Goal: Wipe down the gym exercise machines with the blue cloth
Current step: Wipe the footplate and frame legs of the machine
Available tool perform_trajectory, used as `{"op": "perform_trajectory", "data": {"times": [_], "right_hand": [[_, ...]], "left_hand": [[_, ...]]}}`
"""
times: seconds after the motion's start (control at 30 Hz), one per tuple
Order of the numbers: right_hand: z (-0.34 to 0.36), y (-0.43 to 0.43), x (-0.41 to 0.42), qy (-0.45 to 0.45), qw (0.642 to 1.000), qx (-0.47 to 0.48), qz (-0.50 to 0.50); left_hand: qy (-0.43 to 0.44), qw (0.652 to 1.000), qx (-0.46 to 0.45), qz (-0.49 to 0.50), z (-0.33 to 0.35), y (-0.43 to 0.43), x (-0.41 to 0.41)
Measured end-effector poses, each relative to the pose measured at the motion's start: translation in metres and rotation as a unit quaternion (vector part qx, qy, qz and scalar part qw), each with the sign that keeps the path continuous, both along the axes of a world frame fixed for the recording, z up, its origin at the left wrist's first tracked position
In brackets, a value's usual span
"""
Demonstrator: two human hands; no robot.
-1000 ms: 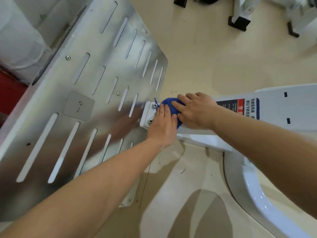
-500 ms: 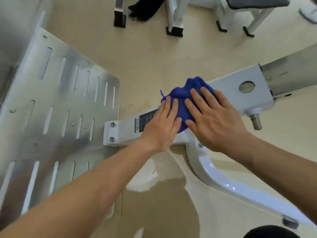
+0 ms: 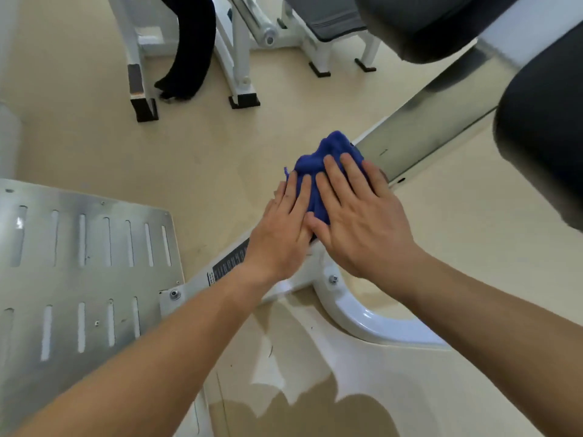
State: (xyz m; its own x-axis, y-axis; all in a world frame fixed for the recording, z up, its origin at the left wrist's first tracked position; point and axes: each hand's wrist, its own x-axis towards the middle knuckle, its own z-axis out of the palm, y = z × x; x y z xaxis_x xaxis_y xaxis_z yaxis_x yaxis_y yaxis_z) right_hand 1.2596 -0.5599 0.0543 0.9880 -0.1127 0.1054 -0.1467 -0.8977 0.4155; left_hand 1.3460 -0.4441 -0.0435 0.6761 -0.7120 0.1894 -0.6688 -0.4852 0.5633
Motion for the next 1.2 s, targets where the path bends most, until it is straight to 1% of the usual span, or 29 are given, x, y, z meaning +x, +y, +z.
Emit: {"op": "perform_trajectory", "data": {"times": [0.1, 0.17, 0.23, 0.33, 0.4, 0.5, 0.6, 0.67, 0.77, 0.87, 0.97, 1.07, 1.13, 1.2], "right_hand": [[0.008, -0.009, -0.016, -0.061, 0.997, 0.032, -0.031], [-0.001, -0.006, -0.039, -0.079, 0.995, 0.051, -0.038], [-0.011, -0.002, -0.054, -0.083, 0.994, 0.055, -0.042], [-0.012, -0.008, -0.049, -0.107, 0.992, 0.049, -0.049], [-0.004, -0.017, -0.035, -0.137, 0.986, 0.051, -0.076], [0.013, -0.033, -0.023, -0.186, 0.97, 0.057, -0.147], [0.019, -0.027, -0.021, -0.223, 0.951, 0.099, -0.192], [0.013, -0.015, -0.021, -0.232, 0.943, 0.132, -0.198], [0.001, -0.005, -0.031, -0.21, 0.949, 0.142, -0.191], [0.006, -0.013, -0.029, -0.211, 0.948, 0.146, -0.188], [0.024, -0.022, -0.01, -0.259, 0.923, 0.177, -0.223], [0.037, -0.025, 0.003, -0.308, 0.892, 0.206, -0.259], [0.032, -0.019, 0.0, -0.312, 0.885, 0.228, -0.26], [0.023, -0.01, -0.008, -0.288, 0.894, 0.246, -0.24]], "left_hand": [[-0.068, 0.997, -0.006, -0.036, 0.015, -0.016, 0.006], [-0.097, 0.993, -0.008, -0.059, 0.015, -0.008, -0.006], [-0.101, 0.992, -0.014, -0.075, 0.016, 0.0, -0.017], [-0.092, 0.992, -0.021, -0.088, 0.028, -0.012, -0.007], [-0.104, 0.989, -0.031, -0.102, 0.046, -0.032, 0.006], [-0.121, 0.984, -0.041, -0.121, 0.082, -0.066, 0.026], [-0.202, 0.968, -0.034, -0.143, 0.098, -0.083, 0.036], [-0.205, 0.967, -0.029, -0.147, 0.093, -0.076, 0.035], [-0.173, 0.972, -0.012, -0.157, 0.082, -0.056, 0.028], [-0.202, 0.965, 0.007, -0.17, 0.095, -0.058, 0.036], [-0.241, 0.953, 0.016, -0.183, 0.123, -0.085, 0.051], [-0.306, 0.932, 0.013, -0.195, 0.145, -0.109, 0.056], [-0.293, 0.933, -0.002, -0.208, 0.142, -0.105, 0.054], [-0.256, 0.944, -0.018, -0.207, 0.127, -0.086, 0.048]]}}
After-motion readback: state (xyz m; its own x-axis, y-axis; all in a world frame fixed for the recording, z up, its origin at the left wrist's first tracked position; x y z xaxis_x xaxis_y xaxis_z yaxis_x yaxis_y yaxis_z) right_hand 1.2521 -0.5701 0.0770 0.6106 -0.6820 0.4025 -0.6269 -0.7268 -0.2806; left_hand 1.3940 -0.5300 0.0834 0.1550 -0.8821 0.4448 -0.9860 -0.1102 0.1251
